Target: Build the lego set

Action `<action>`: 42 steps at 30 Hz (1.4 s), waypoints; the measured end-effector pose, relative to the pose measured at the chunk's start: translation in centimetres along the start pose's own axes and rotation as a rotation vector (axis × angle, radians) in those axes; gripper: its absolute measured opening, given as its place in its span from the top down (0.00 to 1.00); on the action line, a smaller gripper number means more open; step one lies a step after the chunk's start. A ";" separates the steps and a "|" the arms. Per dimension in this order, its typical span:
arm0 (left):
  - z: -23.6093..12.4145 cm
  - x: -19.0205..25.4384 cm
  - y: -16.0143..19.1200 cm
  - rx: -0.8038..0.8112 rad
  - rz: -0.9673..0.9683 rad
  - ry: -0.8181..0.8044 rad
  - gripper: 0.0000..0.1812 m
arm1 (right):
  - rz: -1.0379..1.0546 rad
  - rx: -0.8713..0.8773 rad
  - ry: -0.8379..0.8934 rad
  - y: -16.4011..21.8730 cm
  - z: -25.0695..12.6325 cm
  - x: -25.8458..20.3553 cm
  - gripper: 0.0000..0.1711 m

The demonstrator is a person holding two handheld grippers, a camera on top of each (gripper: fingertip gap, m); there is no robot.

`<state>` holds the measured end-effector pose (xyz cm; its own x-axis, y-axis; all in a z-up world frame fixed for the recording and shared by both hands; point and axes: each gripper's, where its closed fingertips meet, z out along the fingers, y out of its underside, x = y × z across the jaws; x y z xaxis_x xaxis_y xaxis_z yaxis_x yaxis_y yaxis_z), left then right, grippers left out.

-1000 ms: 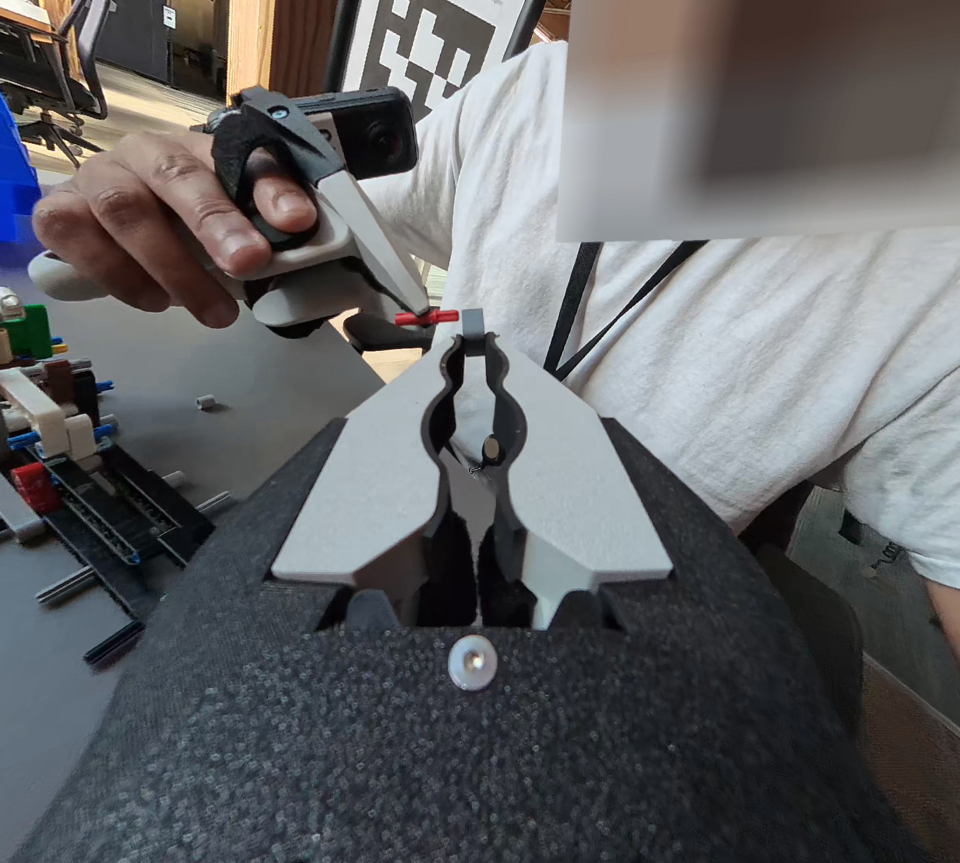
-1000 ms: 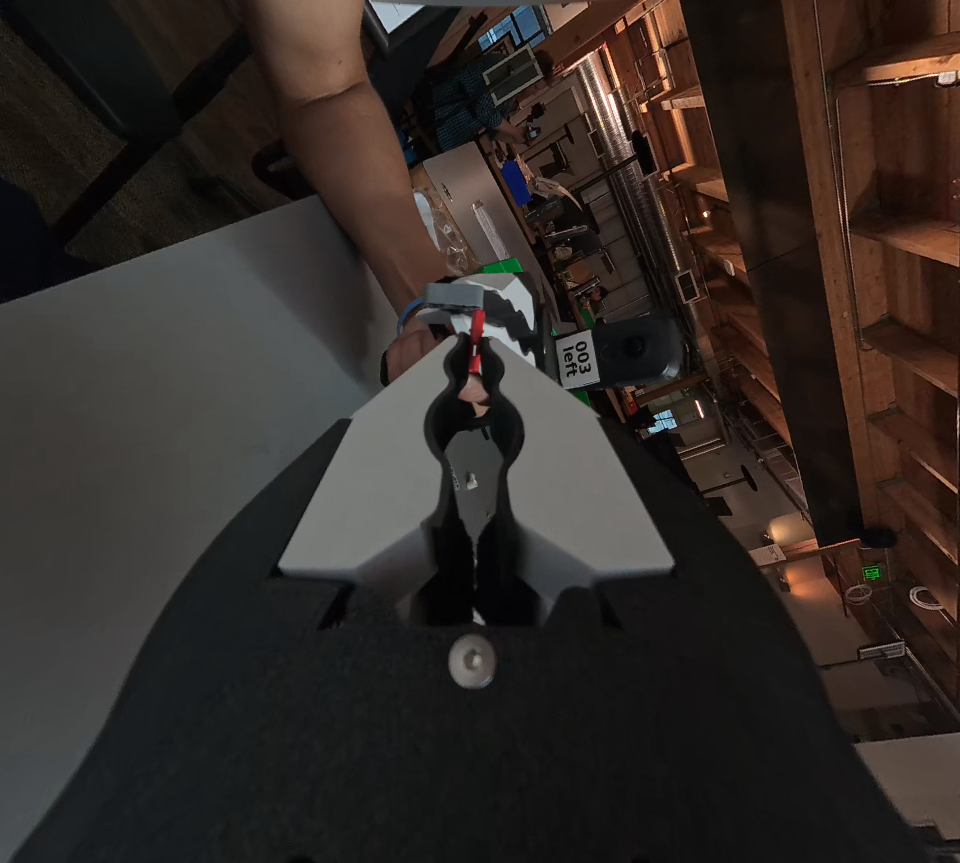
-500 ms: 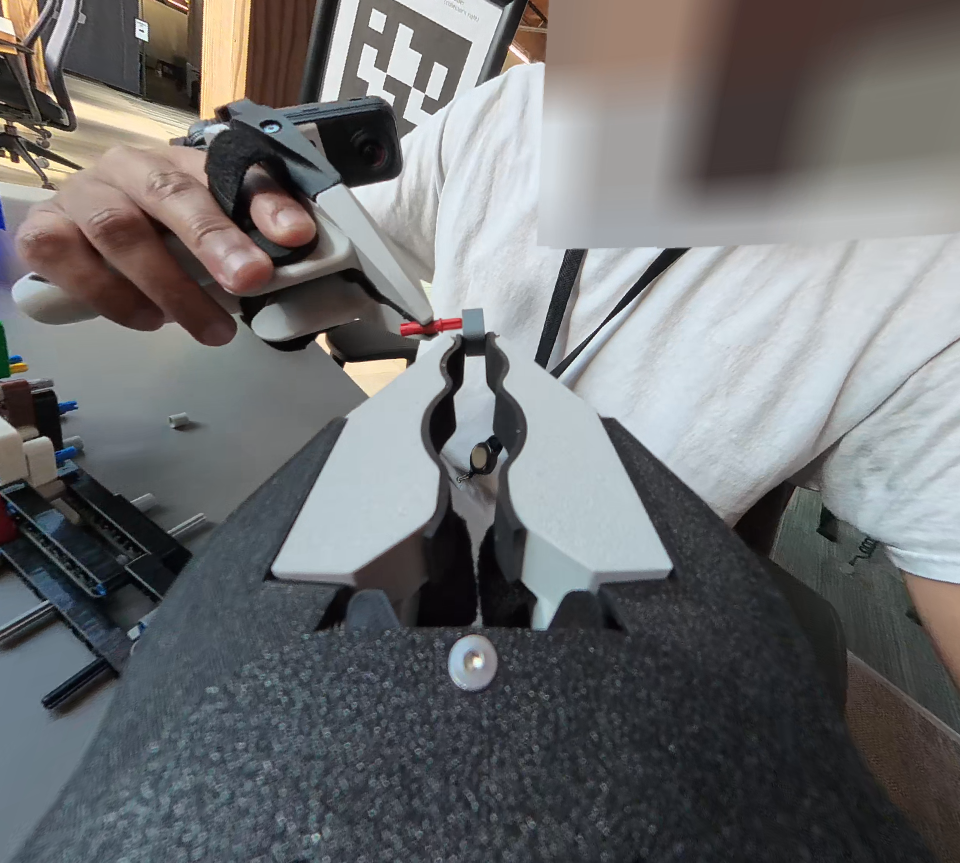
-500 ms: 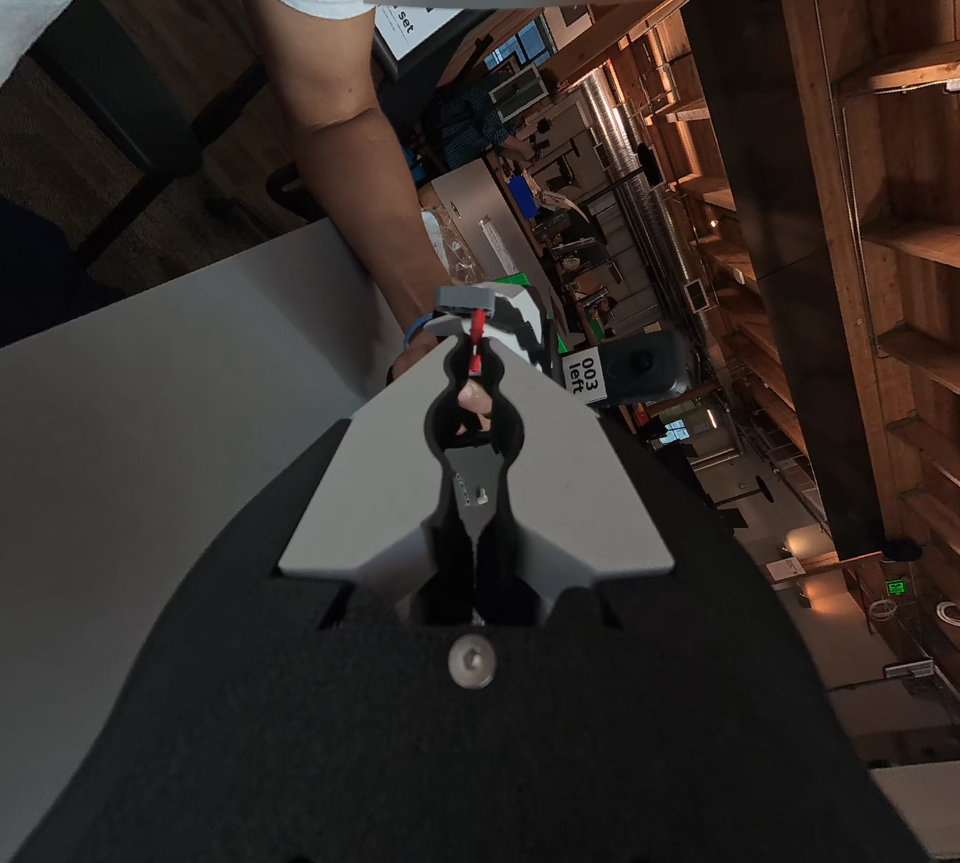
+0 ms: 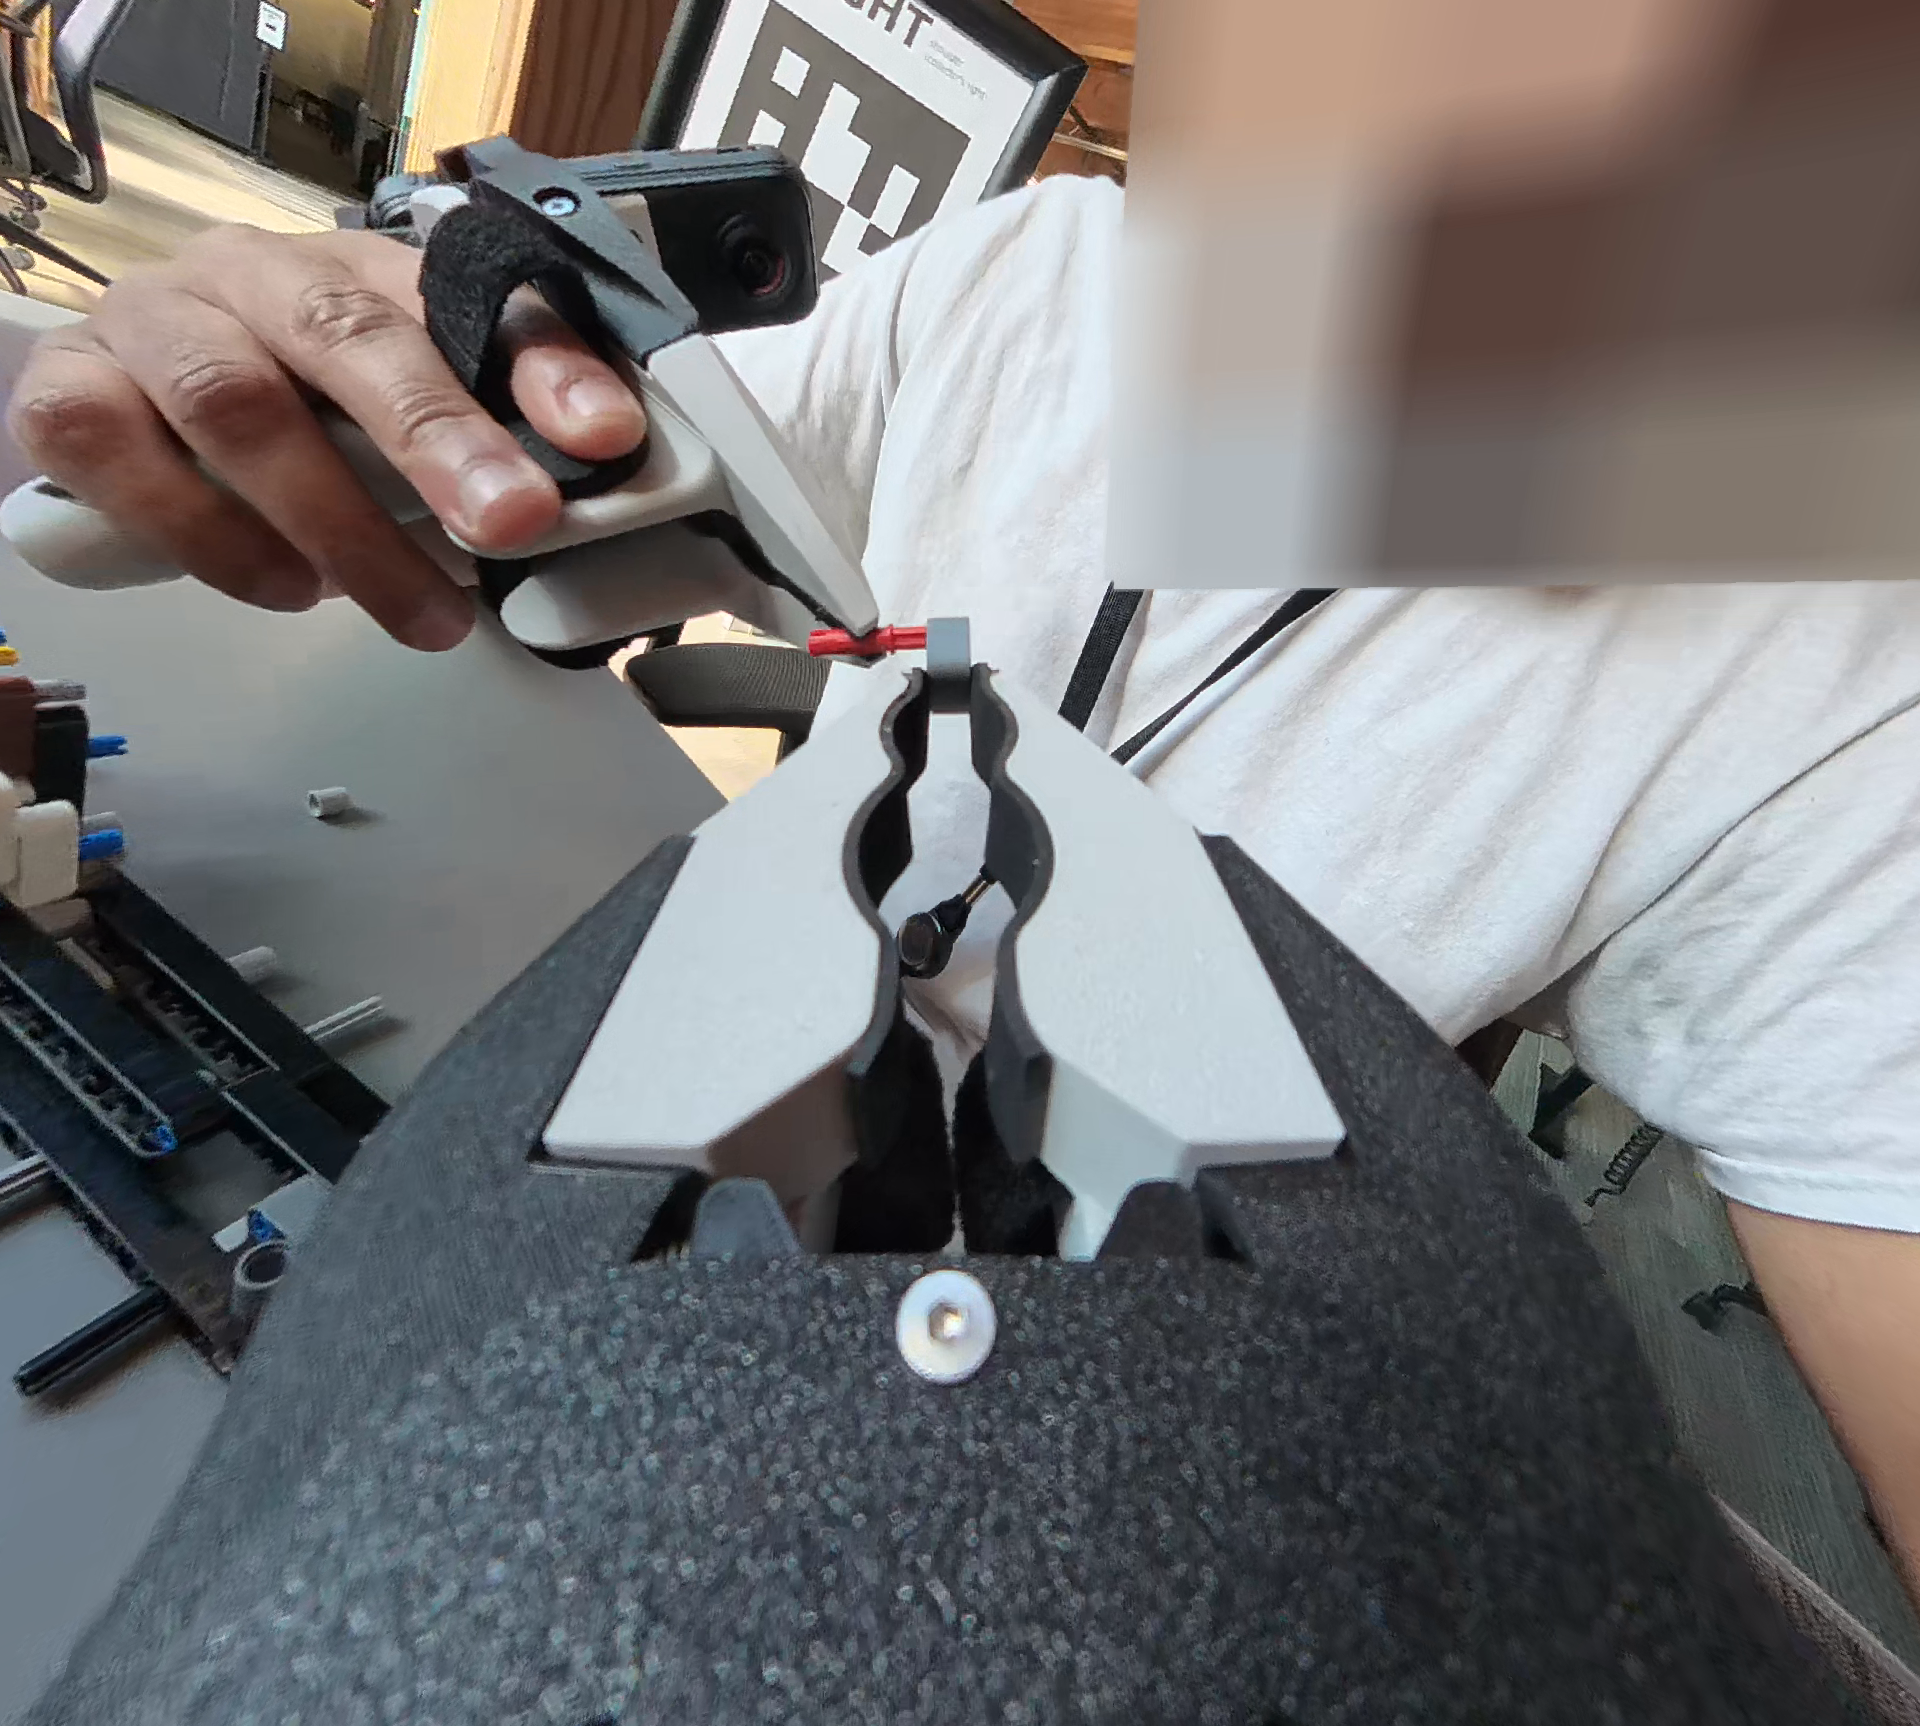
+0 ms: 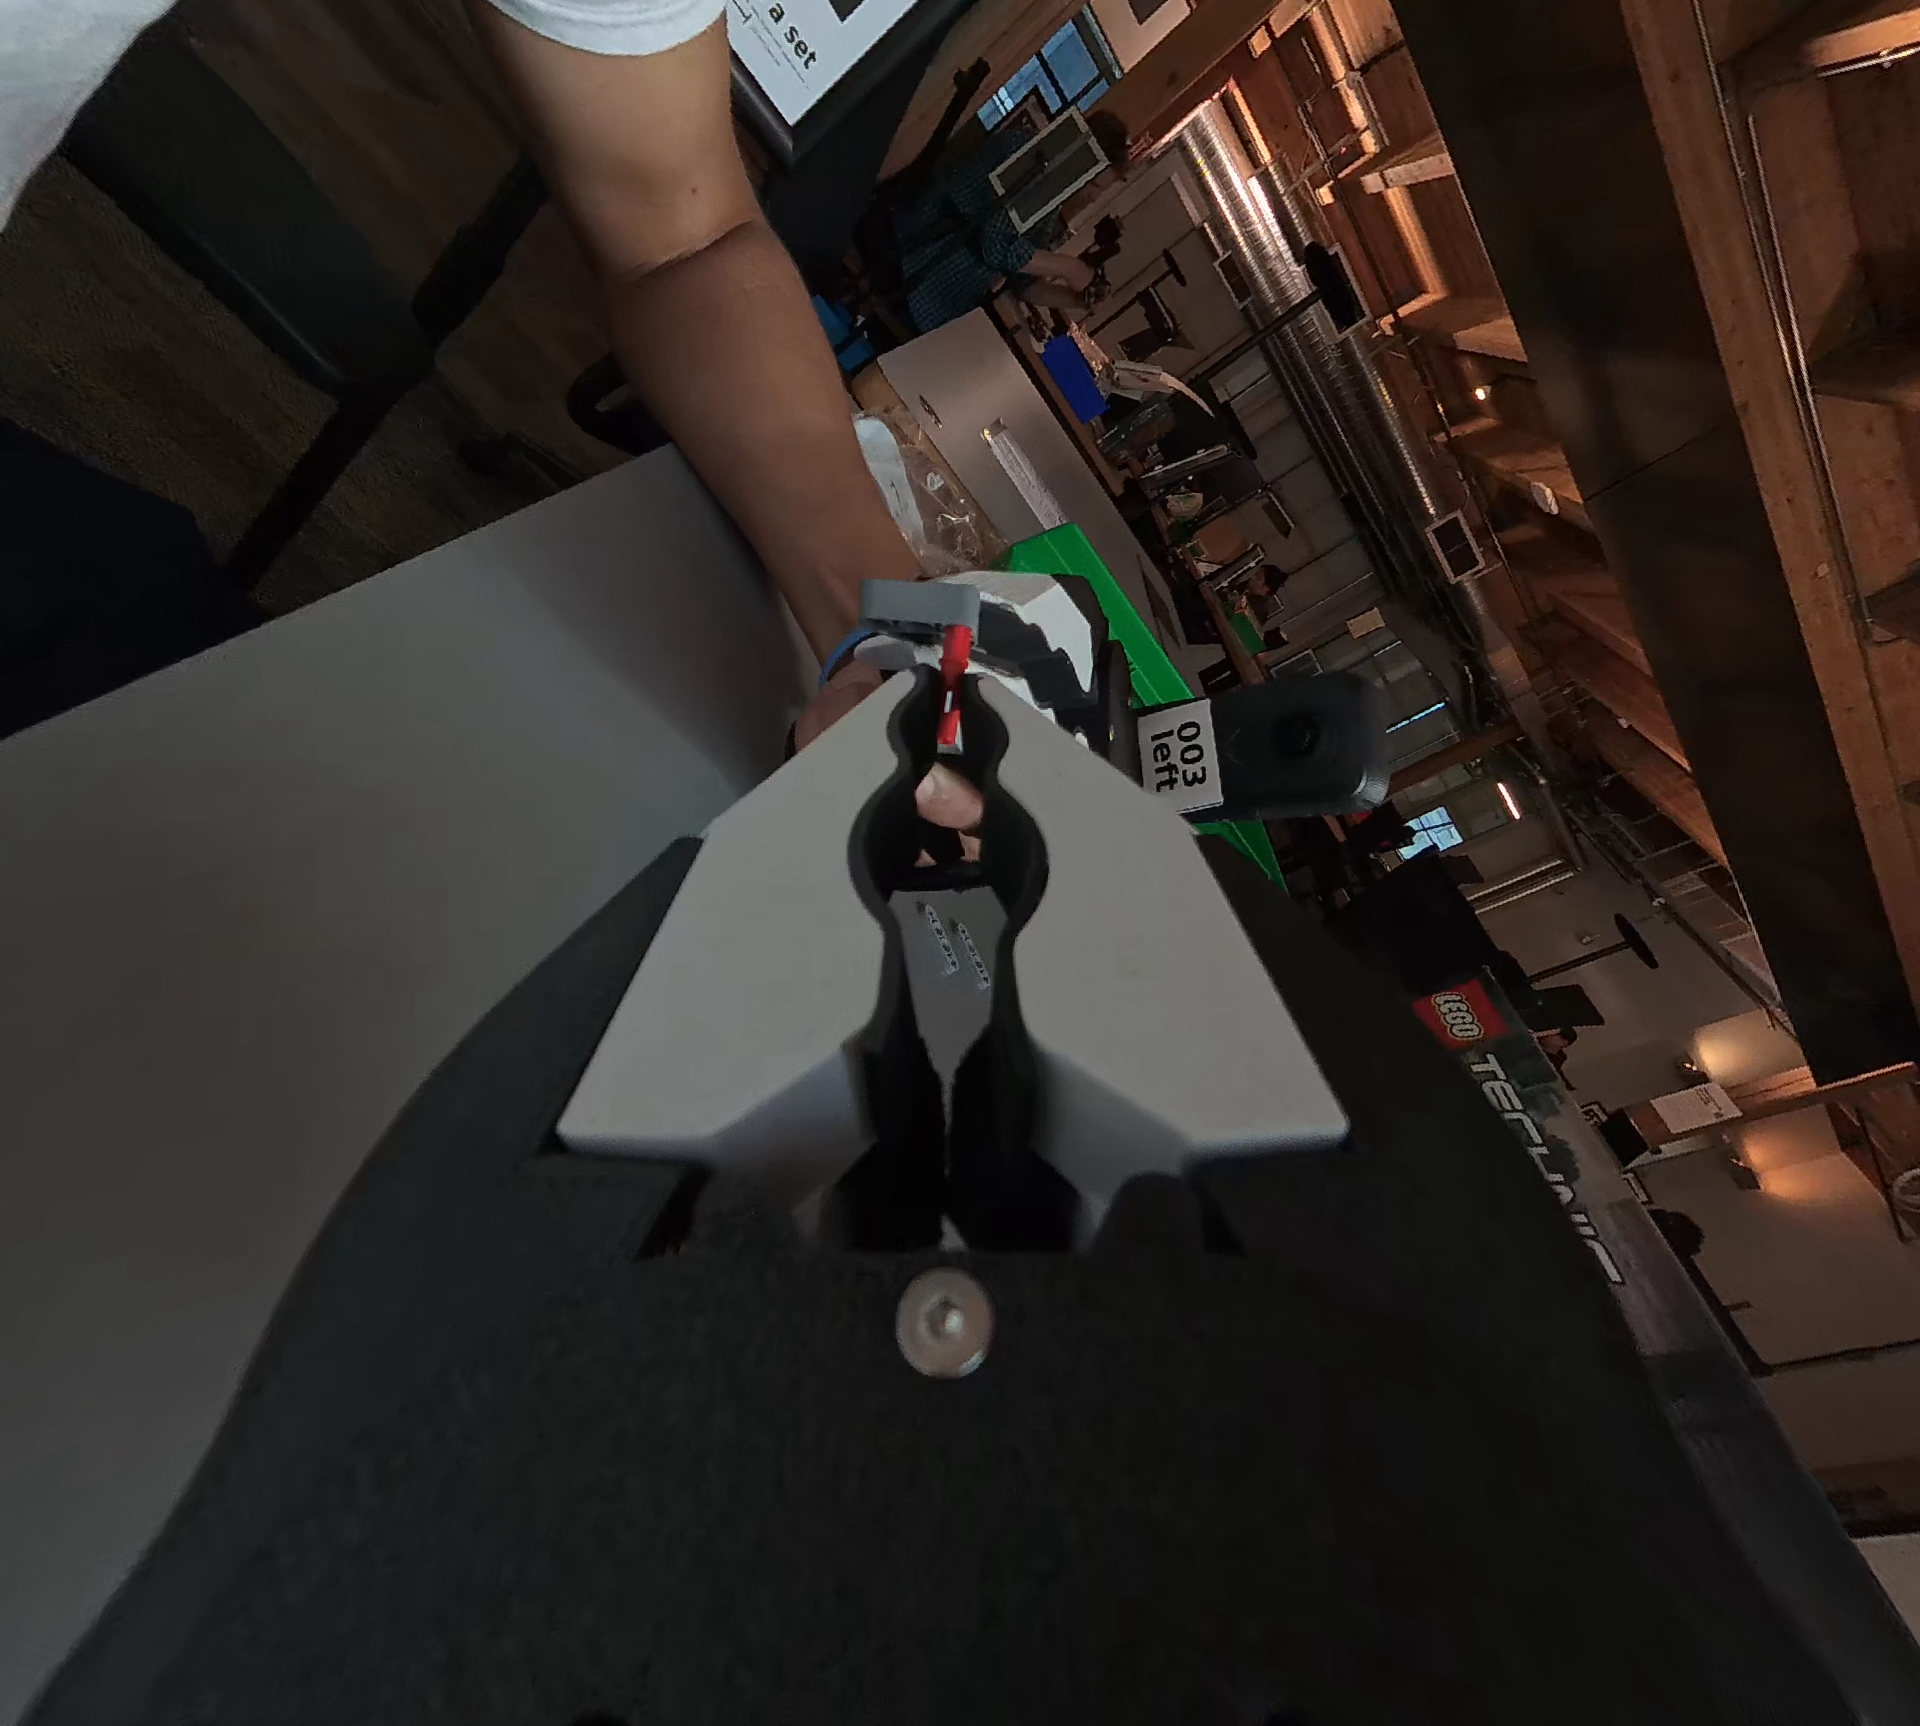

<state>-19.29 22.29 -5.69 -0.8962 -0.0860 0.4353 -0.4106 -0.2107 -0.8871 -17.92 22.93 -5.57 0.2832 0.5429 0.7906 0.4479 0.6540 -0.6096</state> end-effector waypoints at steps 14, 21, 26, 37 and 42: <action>-0.8 -3.1 0.4 -0.020 -0.093 -0.165 0.97 | -0.027 -0.153 -0.024 3.0 -1.2 -0.2 0.99; -1.0 -3.7 0.7 -0.026 -0.124 -0.192 0.97 | -0.040 -0.202 -0.028 3.3 -1.1 -0.4 0.99; -1.0 -3.9 0.8 -0.025 -0.121 -0.202 0.97 | -0.011 -0.205 -0.031 3.4 -1.2 -0.4 0.99; -1.3 -4.7 -0.1 -0.130 0.249 -0.461 0.97 | 0.394 -0.266 0.080 4.6 -2.6 1.8 0.85; -3.2 -8.0 -0.4 -0.268 0.515 -0.816 0.97 | 0.694 -0.284 0.016 5.9 -3.0 1.9 0.71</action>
<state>-12.51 26.14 -9.27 -0.6273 -0.7681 -0.1289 -0.1187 0.2579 -0.9589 -12.21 26.21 -7.51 0.5915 0.7723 0.2316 0.3629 0.0015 -0.9318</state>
